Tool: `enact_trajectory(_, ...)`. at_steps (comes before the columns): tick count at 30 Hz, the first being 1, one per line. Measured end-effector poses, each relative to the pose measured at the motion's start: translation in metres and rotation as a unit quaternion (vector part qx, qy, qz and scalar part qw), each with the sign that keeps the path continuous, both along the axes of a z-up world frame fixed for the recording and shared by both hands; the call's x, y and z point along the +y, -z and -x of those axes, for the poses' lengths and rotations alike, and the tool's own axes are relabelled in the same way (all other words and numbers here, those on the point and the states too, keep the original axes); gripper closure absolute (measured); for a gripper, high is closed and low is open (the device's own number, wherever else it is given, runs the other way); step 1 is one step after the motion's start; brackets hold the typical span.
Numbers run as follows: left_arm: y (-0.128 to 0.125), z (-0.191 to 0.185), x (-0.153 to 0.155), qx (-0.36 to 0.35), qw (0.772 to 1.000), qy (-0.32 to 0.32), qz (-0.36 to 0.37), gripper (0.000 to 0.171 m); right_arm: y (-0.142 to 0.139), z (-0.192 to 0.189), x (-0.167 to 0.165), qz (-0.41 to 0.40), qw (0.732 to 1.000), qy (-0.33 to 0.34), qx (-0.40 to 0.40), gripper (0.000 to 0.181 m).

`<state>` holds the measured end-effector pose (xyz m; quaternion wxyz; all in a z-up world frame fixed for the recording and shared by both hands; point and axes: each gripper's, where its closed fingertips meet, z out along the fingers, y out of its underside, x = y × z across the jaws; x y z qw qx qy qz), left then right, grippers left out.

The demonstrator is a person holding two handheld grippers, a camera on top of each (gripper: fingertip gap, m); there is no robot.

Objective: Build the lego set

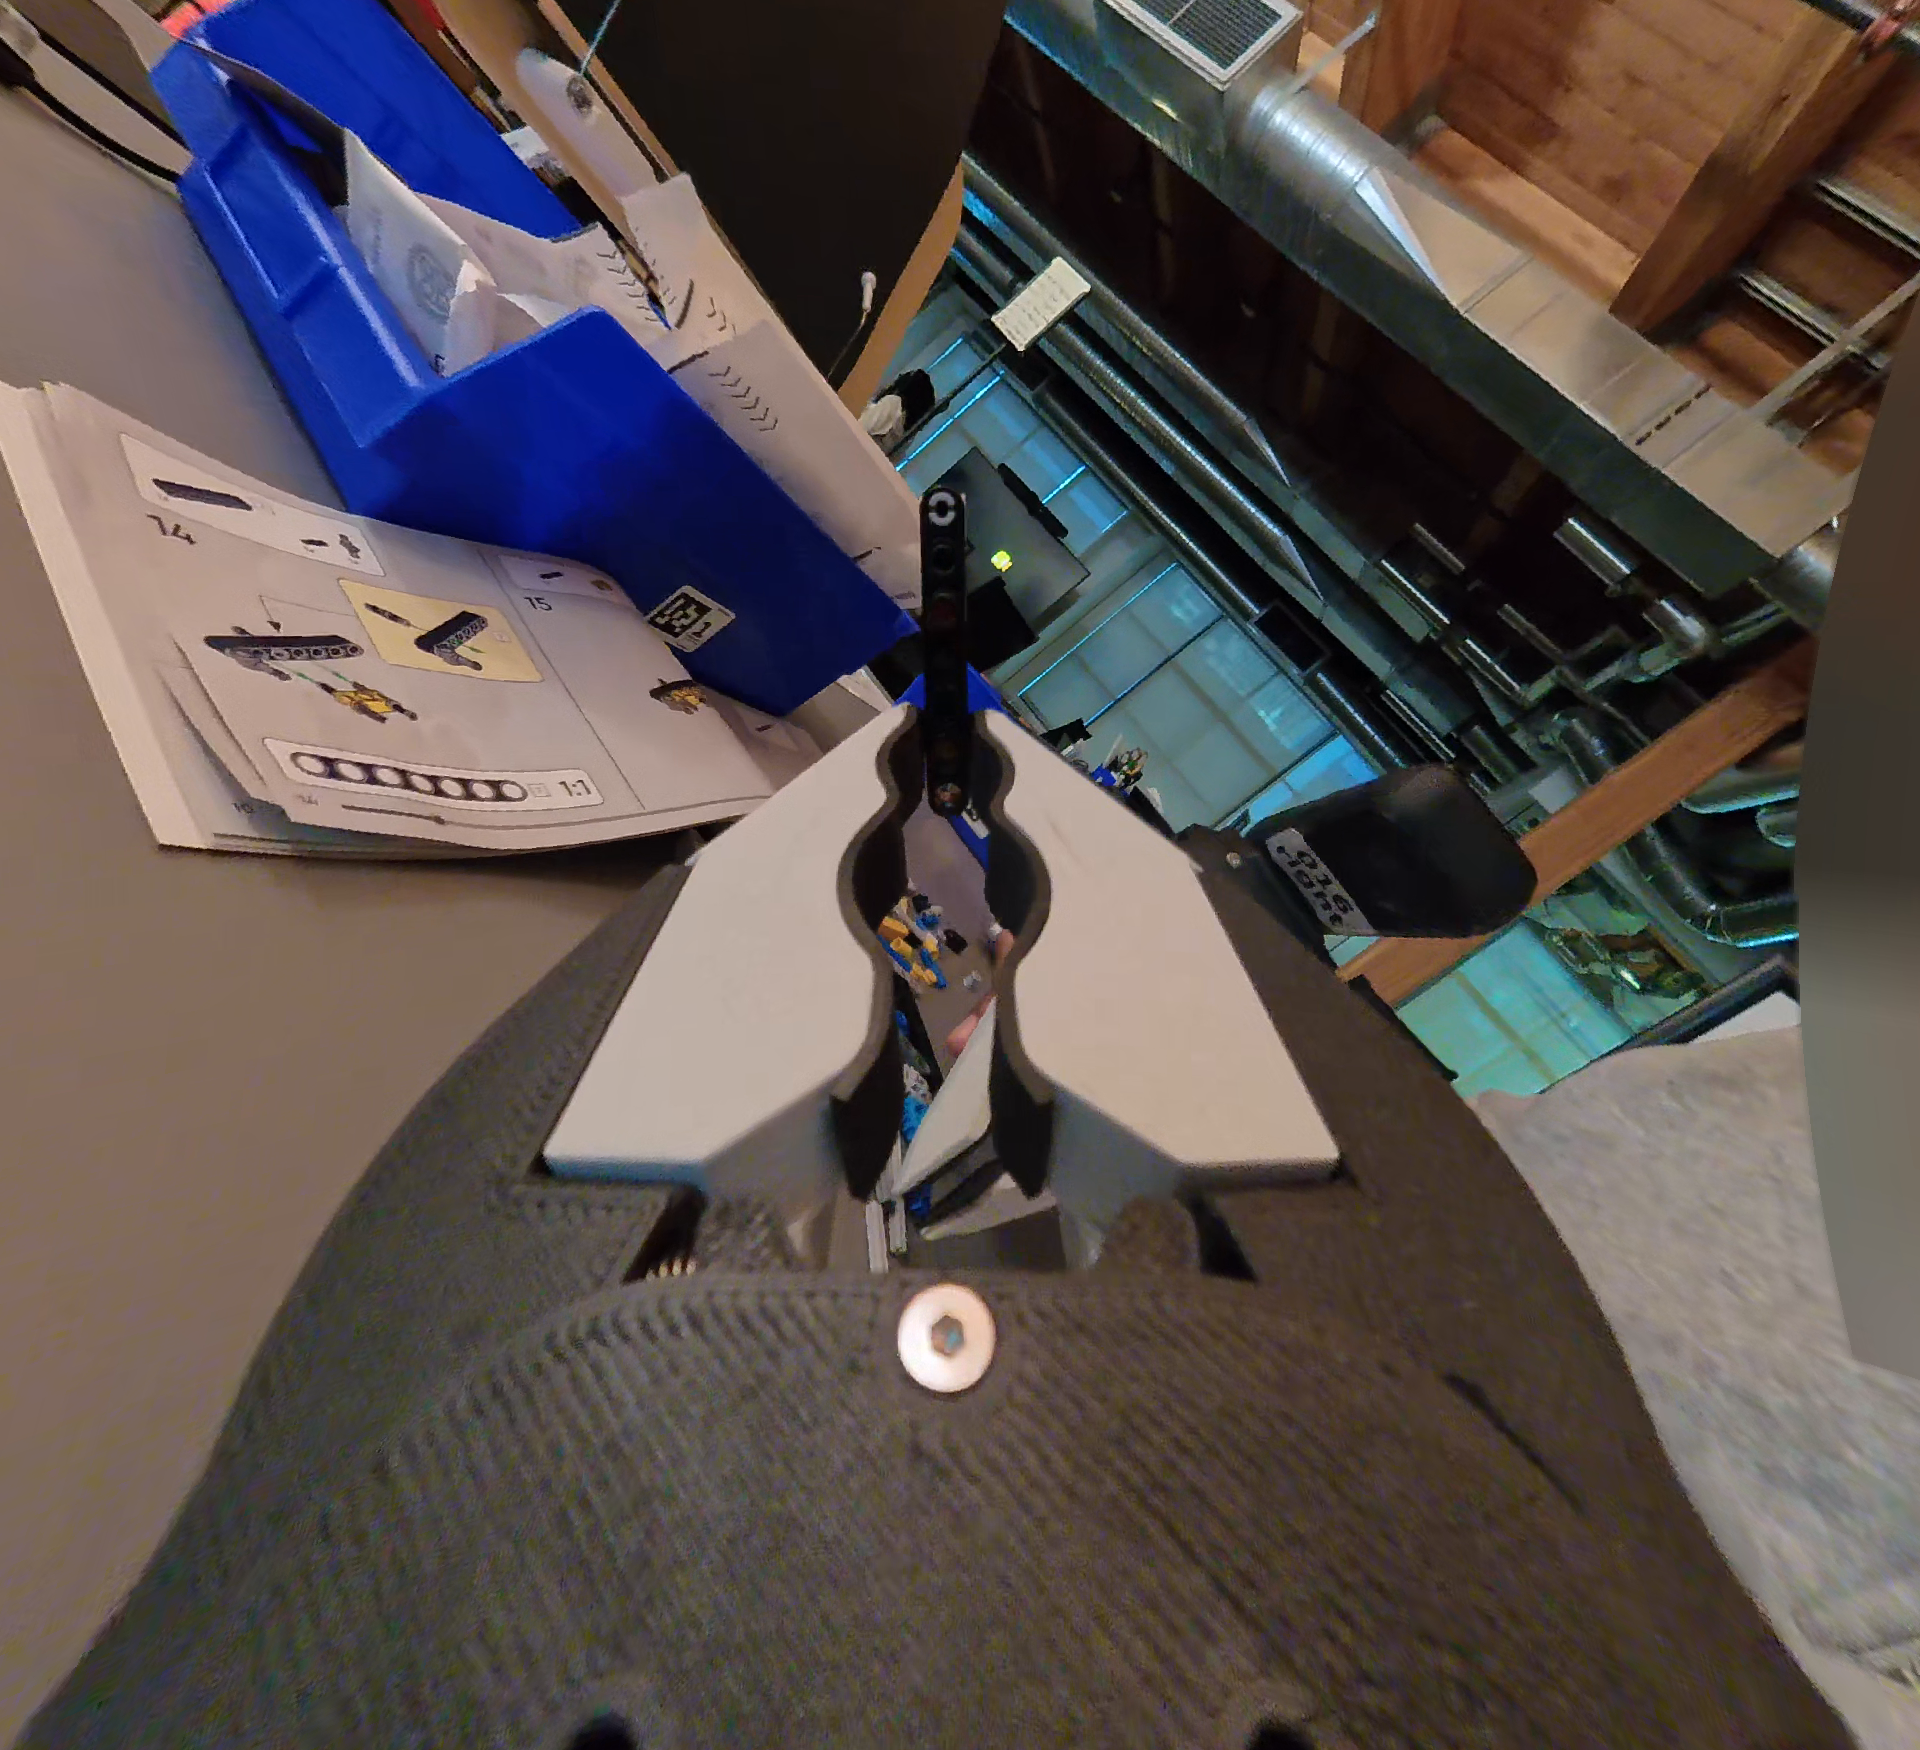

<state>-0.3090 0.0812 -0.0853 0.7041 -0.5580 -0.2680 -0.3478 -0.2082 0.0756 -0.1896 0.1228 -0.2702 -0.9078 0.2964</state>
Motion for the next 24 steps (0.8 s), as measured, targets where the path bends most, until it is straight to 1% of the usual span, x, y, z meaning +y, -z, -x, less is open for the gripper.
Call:
enact_trajectory(3,0.000,0.001,-0.001,-0.004,1.000,0.000,-0.002,0.165,-0.007,-0.007,0.020,-0.015,1.000,0.019,0.002,0.181)
enact_trajectory(5,0.001,0.001,0.000,-0.007,1.000,0.002,-0.003,0.165,-0.011,-0.011,0.036,-0.021,0.999,0.037,-0.001,0.181)
enact_trajectory(8,0.001,-0.001,0.001,-0.014,1.000,0.007,-0.004,0.165,-0.008,-0.014,0.049,-0.042,0.998,0.049,-0.012,0.181)
enact_trajectory(12,0.001,-0.002,0.001,-0.013,1.000,0.008,-0.002,0.165,-0.001,-0.013,0.037,-0.059,0.998,0.027,-0.008,0.181)
enact_trajectory(15,0.001,0.000,0.000,-0.009,1.000,0.003,-0.002,0.165,0.008,-0.010,0.038,-0.087,0.996,0.018,-0.009,0.180)
enact_trajectory(19,0.001,0.000,0.000,-0.011,1.000,0.003,-0.002,0.165,0.010,-0.011,0.036,-0.087,0.996,0.013,-0.019,0.177)
enact_trajectory(21,0.001,0.000,0.000,-0.011,1.000,0.004,-0.002,0.165,0.008,-0.011,0.036,-0.085,0.996,0.014,-0.015,0.177)
enact_trajectory(24,0.001,0.000,0.000,-0.014,1.000,0.005,-0.003,0.165,-0.003,-0.008,0.036,-0.061,0.998,0.025,-0.002,0.178)
